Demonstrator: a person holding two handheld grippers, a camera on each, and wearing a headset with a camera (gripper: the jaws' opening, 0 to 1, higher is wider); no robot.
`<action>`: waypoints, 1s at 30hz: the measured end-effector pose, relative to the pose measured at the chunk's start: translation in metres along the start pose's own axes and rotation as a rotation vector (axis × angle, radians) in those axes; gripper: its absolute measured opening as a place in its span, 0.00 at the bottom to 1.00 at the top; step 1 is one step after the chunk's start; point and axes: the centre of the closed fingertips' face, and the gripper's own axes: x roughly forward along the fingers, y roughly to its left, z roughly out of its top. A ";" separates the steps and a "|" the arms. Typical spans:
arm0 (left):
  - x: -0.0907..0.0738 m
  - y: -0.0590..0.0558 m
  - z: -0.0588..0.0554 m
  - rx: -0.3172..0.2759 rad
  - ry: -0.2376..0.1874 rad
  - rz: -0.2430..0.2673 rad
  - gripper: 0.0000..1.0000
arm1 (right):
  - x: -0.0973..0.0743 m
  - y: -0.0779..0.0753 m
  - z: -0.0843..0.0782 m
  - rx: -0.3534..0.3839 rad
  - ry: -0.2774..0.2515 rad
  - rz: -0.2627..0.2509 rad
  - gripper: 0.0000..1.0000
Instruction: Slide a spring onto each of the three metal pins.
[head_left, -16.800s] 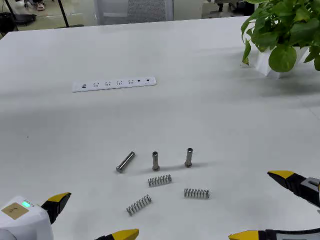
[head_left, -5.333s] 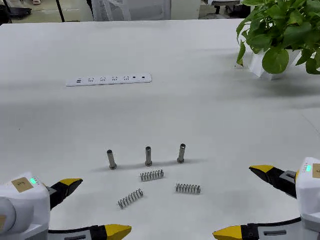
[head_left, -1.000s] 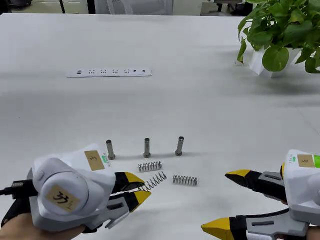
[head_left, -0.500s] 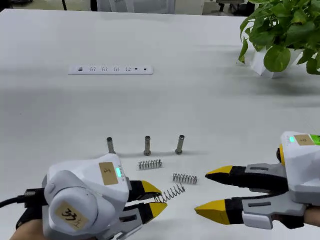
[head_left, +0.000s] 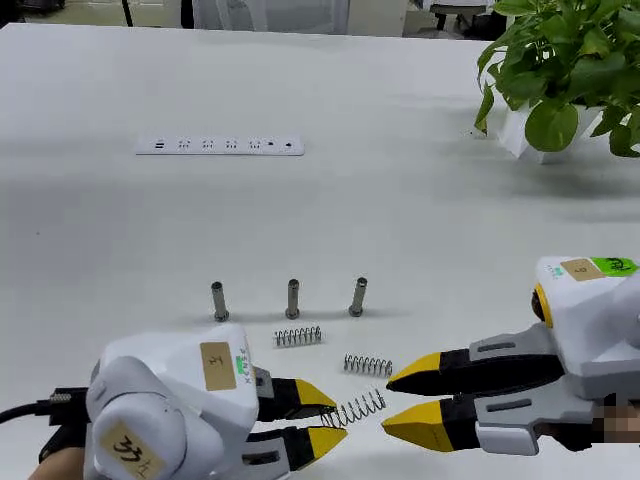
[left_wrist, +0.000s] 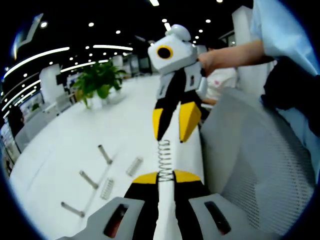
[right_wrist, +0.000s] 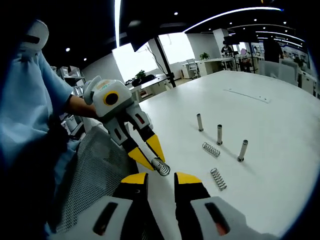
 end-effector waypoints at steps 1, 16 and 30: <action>-0.001 0.000 0.000 0.005 -0.001 -0.006 0.10 | 0.001 0.001 0.000 0.002 0.001 0.004 0.22; -0.003 -0.004 0.000 0.025 -0.004 -0.049 0.10 | 0.008 0.005 0.001 0.020 0.018 0.043 0.15; 0.001 -0.007 -0.003 0.002 0.000 -0.055 0.10 | 0.008 0.004 0.001 -0.010 0.041 0.020 0.11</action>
